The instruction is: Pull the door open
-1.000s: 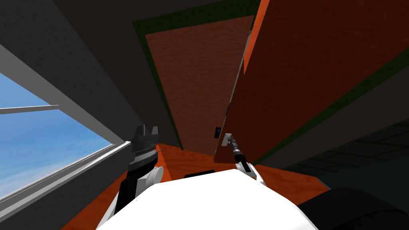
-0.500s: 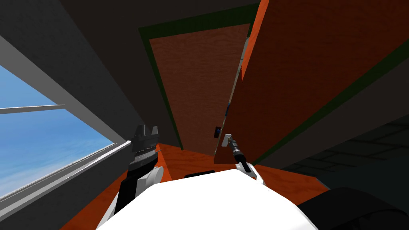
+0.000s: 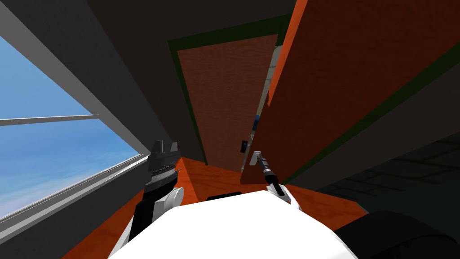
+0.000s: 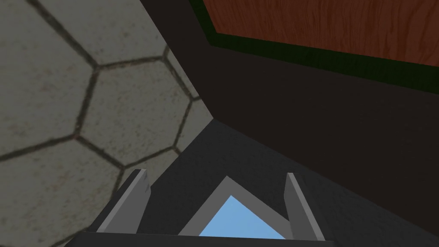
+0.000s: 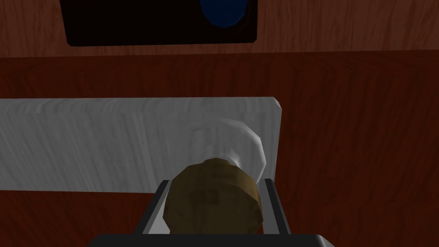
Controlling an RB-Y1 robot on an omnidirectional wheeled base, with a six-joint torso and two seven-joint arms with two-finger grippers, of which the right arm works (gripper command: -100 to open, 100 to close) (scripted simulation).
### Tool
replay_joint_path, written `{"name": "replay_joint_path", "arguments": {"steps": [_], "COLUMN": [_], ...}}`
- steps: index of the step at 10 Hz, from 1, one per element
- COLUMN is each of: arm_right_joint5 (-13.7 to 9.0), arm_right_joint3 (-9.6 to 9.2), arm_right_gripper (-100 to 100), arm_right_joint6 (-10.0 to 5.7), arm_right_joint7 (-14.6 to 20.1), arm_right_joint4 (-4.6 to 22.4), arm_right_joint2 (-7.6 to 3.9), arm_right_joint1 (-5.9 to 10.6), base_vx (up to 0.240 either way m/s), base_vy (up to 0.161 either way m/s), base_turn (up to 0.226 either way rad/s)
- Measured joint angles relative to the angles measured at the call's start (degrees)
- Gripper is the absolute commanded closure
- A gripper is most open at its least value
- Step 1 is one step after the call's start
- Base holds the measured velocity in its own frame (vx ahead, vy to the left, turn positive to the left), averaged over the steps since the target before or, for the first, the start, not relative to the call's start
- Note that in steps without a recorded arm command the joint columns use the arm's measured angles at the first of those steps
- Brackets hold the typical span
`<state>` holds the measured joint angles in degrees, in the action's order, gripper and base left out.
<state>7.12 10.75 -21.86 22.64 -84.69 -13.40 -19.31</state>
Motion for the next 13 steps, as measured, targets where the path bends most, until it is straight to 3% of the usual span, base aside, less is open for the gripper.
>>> {"name": "replay_joint_path", "arguments": {"steps": [2, 7, 9, 13], "arm_right_joint5": [-0.03, -0.1, -0.05, 0.2], "arm_right_joint3": [-0.79, -3.31, -3.55, -4.29], "arm_right_gripper": [100, 100, 100, 100], "arm_right_joint6": [-0.53, -3.58, -4.25, -7.98], "arm_right_joint7": [1.13, 4.6, 5.12, 7.59], "arm_right_joint4": [-0.35, -0.12, -0.02, -0.75], "arm_right_joint2": [-1.22, -5.03, -5.63, -8.39], "arm_right_joint1": [-1.18, -2.62, -3.13, -6.3], "base_vx": [-0.216, -0.194, -0.195, -0.234], "base_vy": [-0.084, -0.081, -0.053, -0.074], "base_turn": [0.177, 0.183, 0.178, 0.148]}}
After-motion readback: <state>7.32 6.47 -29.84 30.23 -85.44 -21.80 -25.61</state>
